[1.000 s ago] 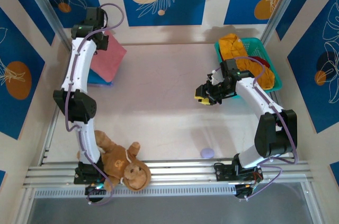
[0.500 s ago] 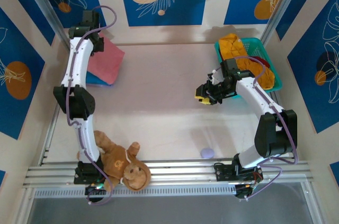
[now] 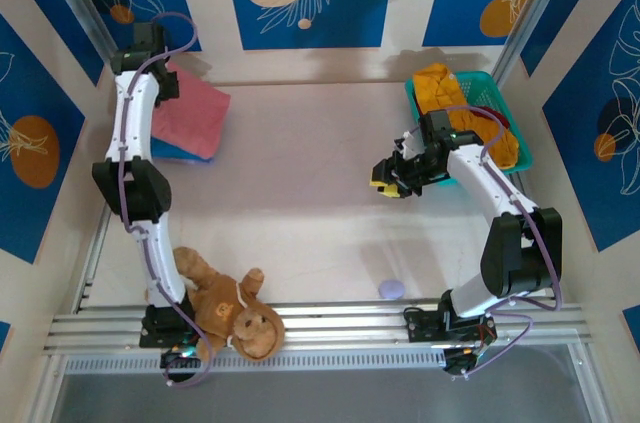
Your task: Fold and stack the t-shirts
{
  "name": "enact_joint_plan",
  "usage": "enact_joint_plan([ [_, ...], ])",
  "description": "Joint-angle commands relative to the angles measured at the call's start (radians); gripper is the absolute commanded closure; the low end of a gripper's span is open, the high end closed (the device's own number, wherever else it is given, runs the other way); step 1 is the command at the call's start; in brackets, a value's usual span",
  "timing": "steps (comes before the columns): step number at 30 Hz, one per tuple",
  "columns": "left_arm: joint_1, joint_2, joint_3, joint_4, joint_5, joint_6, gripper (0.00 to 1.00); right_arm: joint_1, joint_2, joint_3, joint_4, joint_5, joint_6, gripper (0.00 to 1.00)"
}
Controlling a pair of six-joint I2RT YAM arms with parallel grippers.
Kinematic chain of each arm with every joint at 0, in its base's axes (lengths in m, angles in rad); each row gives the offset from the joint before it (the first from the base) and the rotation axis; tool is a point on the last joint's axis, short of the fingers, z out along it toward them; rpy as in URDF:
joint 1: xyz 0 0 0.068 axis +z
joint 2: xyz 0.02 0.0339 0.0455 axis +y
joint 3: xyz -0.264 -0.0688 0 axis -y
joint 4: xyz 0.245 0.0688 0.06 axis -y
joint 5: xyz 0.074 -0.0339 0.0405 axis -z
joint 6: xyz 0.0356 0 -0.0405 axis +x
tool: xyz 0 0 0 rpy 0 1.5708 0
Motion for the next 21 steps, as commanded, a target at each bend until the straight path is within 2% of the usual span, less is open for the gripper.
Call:
enact_joint_plan([
  [1,0.050,0.022,0.006,0.038,0.047,-0.037,1.00,0.000,-0.028,0.040,-0.051,-0.011,-0.022,0.62],
  [12,0.141,0.096,-0.005,0.088,0.131,-0.077,1.00,0.022,-0.019,0.112,-0.108,-0.001,-0.007,0.62],
  [21,0.199,0.080,-0.168,0.182,0.178,-0.112,1.00,0.037,-0.010,0.143,-0.134,0.016,0.001,0.62],
])
